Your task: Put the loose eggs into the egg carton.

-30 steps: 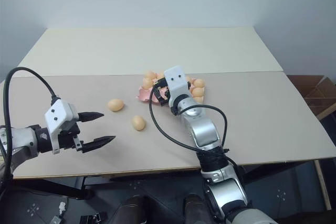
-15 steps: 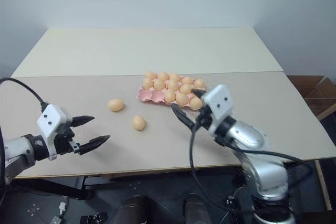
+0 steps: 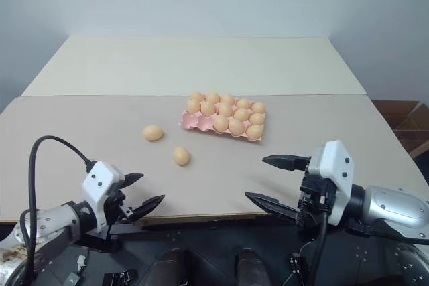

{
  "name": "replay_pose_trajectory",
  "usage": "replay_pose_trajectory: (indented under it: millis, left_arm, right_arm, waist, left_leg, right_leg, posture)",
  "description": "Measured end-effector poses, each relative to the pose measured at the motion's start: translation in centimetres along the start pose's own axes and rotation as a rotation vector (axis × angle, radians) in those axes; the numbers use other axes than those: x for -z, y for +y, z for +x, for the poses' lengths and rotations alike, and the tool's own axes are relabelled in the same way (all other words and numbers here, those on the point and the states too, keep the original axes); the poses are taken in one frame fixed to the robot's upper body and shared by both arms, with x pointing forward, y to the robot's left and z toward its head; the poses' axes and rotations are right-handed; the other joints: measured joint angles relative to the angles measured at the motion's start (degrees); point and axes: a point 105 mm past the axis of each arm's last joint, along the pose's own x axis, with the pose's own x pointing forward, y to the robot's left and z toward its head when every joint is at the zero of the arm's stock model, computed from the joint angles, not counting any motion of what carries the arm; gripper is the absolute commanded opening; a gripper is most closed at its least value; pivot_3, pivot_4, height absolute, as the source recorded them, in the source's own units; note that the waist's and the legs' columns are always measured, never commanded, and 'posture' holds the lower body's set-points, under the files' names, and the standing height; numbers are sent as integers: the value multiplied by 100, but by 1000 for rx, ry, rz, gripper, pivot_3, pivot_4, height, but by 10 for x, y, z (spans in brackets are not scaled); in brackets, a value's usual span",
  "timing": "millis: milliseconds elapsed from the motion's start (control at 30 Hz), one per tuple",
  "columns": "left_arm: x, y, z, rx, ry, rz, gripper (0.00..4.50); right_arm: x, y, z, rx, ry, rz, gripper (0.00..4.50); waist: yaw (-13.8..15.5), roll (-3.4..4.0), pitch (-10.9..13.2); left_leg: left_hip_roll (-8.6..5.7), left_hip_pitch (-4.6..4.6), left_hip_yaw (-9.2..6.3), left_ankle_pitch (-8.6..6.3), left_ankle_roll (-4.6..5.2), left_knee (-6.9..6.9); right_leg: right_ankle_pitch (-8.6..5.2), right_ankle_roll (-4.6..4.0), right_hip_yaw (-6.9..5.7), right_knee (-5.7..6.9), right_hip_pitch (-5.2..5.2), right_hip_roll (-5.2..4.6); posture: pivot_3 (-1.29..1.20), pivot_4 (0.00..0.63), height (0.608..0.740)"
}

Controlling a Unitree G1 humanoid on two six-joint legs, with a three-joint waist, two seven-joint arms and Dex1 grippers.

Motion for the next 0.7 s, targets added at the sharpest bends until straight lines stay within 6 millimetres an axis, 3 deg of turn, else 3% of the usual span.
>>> replay_pose_trajectory:
  millis: [133,400,700]
  left_arm:
    - [-2,-3,14,-58,-4,12,4500]
    - [-28,-11,54,-47,-61,36,4500]
    - [-45,-5,83,-32,-66,21,4500]
  right_arm:
    - [-1,1,0,0,-1,5,4463]
    - [-4,2,4,-11,-10,-11,4463]
    - [-9,4,9,-32,-23,-35,4463]
  waist:
    - [11,-4,-1]
    - [84,-7,-2]
    - [97,-8,-2]
  left_leg:
    - [-2,-2,-2,0,0,4]
    - [-6,-7,-6,0,0,6]
    - [-9,-10,-11,0,1,7]
  right_leg:
    - [0,2,0,-2,3,0]
    - [6,5,-2,-5,5,2]
    - [13,4,-2,-7,5,3]
  posture:
    - [0,150,740]
    - [0,150,740]
    - [0,150,740]
